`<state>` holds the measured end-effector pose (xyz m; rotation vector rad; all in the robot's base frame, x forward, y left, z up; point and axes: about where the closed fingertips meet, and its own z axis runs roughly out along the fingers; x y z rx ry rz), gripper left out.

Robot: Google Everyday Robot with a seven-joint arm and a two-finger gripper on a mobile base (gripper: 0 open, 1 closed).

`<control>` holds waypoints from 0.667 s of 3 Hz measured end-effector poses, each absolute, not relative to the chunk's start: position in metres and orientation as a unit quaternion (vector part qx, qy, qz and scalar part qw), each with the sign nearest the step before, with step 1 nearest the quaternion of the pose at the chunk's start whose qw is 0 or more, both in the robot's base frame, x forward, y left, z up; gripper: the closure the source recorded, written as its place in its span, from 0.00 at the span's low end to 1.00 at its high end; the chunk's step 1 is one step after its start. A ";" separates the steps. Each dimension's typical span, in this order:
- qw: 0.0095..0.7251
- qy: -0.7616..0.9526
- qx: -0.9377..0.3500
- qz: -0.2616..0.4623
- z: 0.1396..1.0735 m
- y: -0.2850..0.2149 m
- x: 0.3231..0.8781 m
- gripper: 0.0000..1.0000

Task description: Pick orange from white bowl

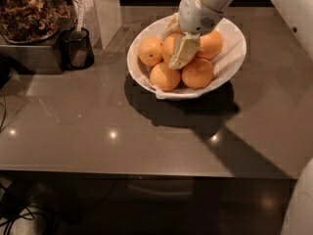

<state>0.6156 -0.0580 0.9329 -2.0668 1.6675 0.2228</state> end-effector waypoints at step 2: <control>0.237 0.608 -0.753 0.082 0.934 -0.057 0.616 1.00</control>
Offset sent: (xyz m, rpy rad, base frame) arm -0.0033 -0.0016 0.0122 0.0111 0.0031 -0.0091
